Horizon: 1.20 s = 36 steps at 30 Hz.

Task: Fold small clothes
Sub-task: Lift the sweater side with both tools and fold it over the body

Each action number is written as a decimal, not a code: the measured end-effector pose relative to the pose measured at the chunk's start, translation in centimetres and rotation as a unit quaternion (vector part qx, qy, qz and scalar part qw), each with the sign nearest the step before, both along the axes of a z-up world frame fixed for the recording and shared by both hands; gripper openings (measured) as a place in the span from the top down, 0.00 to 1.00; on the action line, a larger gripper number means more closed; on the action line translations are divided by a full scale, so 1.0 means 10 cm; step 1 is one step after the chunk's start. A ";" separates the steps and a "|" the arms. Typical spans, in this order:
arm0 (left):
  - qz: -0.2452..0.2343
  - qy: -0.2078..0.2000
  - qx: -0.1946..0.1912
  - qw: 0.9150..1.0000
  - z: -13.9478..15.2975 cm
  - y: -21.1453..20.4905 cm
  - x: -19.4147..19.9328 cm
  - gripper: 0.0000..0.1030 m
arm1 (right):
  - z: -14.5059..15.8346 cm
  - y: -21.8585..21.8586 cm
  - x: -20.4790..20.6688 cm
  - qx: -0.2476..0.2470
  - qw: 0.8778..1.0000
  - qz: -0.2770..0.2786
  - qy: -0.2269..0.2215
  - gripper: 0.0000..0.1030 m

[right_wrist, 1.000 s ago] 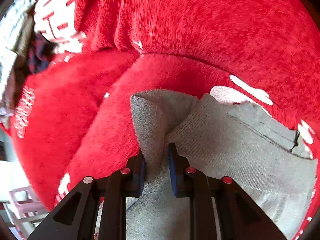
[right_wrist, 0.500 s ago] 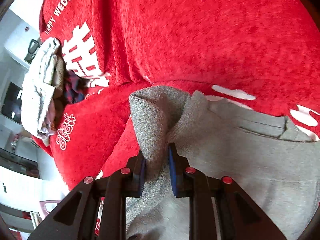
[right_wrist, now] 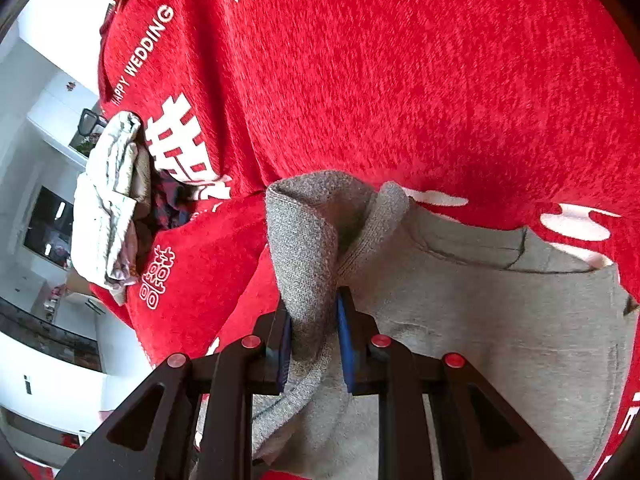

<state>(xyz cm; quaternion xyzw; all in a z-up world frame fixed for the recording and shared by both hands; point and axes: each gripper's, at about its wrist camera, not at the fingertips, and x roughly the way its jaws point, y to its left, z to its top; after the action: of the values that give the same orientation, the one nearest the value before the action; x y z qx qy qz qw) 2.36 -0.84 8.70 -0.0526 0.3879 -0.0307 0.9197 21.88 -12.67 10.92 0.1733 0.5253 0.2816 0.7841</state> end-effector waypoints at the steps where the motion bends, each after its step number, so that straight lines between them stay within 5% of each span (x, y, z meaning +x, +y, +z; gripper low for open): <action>1: -0.002 -0.001 0.003 1.000 0.02 -0.04 0.00 0.87 | 0.01 -0.04 -0.01 0.006 1.000 -0.001 -0.001 0.79; 36: -0.134 0.008 0.126 0.983 -0.02 -2.04 -0.08 0.87 | -0.18 -2.02 -0.27 0.090 0.995 -0.047 -0.011 0.79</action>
<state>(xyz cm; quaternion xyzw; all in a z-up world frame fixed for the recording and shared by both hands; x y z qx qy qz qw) 1.61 -21.23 8.51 0.1155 0.3997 -0.1045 0.9033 19.21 -32.89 9.15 0.2645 0.4801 0.2929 0.7835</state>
